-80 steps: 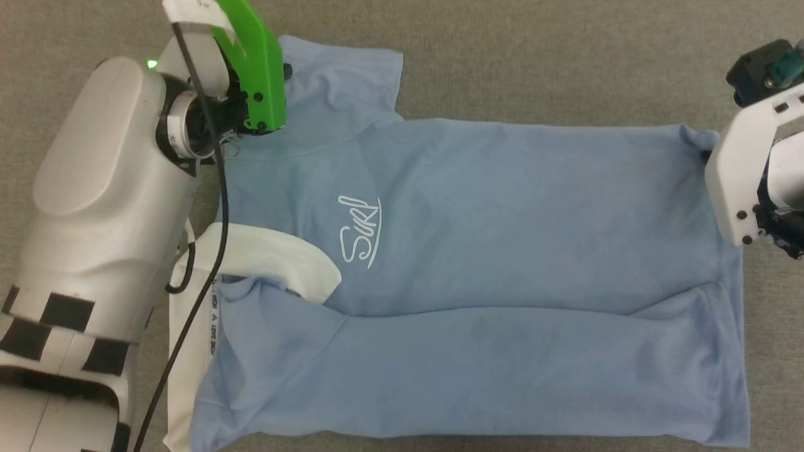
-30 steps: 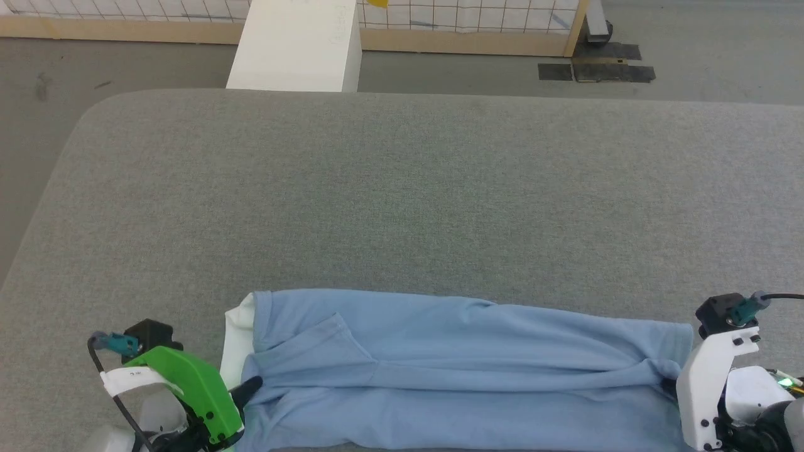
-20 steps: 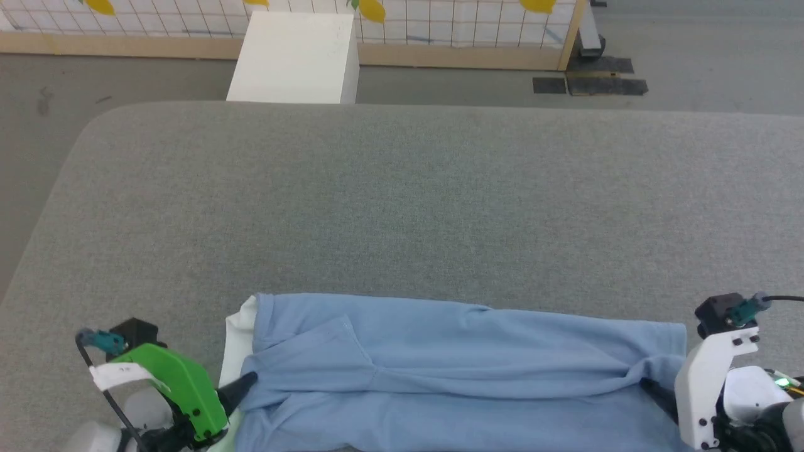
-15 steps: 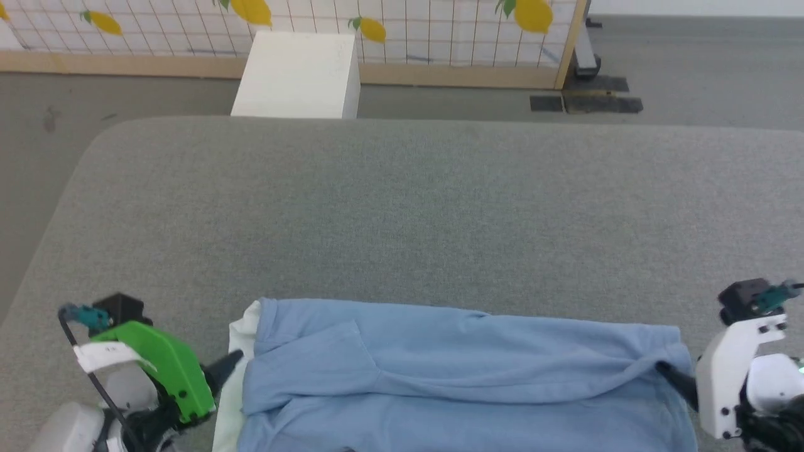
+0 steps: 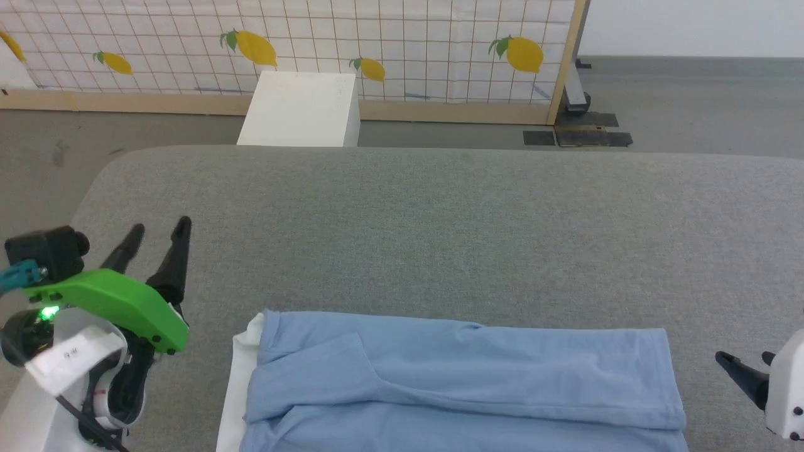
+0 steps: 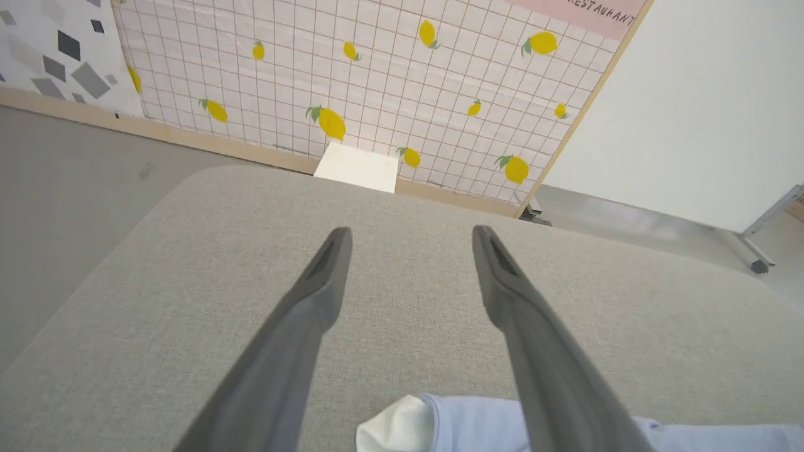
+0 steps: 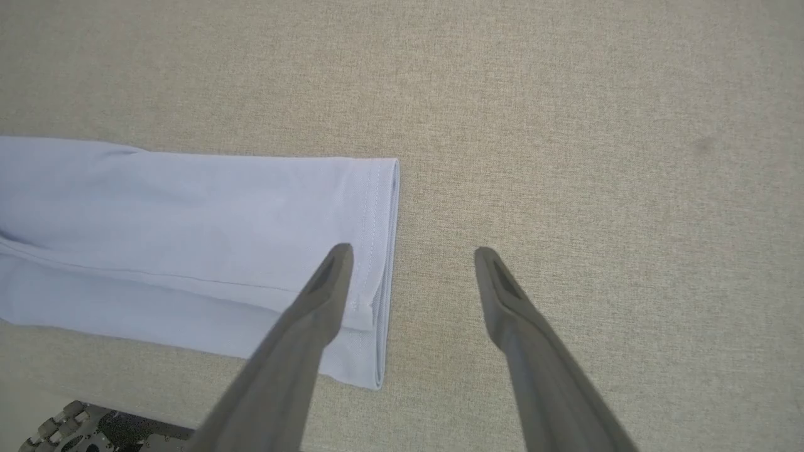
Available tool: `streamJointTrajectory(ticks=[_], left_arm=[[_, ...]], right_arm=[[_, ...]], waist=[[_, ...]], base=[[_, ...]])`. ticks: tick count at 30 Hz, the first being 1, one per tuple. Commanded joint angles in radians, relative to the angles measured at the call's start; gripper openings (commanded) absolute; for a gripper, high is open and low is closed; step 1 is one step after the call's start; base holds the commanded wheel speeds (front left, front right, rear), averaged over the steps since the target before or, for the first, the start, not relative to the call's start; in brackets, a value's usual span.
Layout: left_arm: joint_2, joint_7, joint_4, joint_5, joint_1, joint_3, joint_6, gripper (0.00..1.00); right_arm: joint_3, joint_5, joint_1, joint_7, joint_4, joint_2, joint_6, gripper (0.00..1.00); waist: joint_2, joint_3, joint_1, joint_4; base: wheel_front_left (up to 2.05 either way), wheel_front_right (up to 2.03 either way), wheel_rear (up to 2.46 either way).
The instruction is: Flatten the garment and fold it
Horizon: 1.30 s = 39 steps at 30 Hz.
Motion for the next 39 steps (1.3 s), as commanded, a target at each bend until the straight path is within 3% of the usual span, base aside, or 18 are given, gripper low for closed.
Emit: streamJointTrajectory(ticks=[1,6,12,21,31,38,39], left_arm=[[-0.013,-0.067,0.011,0.035,-0.008,0.004,-0.01,1.0],[-0.043,-0.287,0.069,0.138,0.002,0.001,-0.023,1.0],[-0.077,-0.427,0.121,0.213,-0.004,-0.011,-0.015,1.0],[-0.116,-0.462,0.173,0.262,-0.025,-0.035,-0.03,1.0],[-0.148,-0.469,0.187,0.28,-0.022,-0.011,-0.035,1.0],[-0.161,-0.47,0.193,0.286,-0.022,0.002,-0.044,1.0],[-0.163,-0.47,0.19,0.289,-0.023,0.005,-0.046,1.0]], right_arm=[[-0.009,-0.002,0.006,-0.001,-0.002,0.01,-0.002,1.0],[0.0,0.015,-0.015,-0.007,0.043,-0.007,-0.002,1.0],[0.062,0.096,-0.031,-0.028,0.129,-0.062,-0.002,1.0],[0.205,0.195,-0.065,-0.11,0.217,-0.116,-0.002,1.0],[0.409,0.28,-0.133,-0.156,0.262,-0.124,-0.002,1.0],[0.481,0.295,-0.173,-0.168,0.311,-0.154,-0.002,1.0],[0.487,0.291,-0.177,-0.163,0.322,-0.161,-0.002,0.9]], waist=[[-0.0001,0.009,0.0,-0.004],[-0.0001,0.048,0.0,-0.005],[-0.0001,0.1,0.0,0.013],[-0.0001,0.167,0.0,0.032],[-0.0001,0.187,0.0,0.03],[-0.0001,0.19,0.0,0.034],[-0.0001,0.191,0.0,0.035]], base=[[0.0,0.0,0.0],[0.0,0.0,0.0],[0.0,0.0,0.0],[0.0,0.0,0.0],[0.0,0.0,0.0],[0.0,0.0,0.0],[0.0,0.0,0.0]])
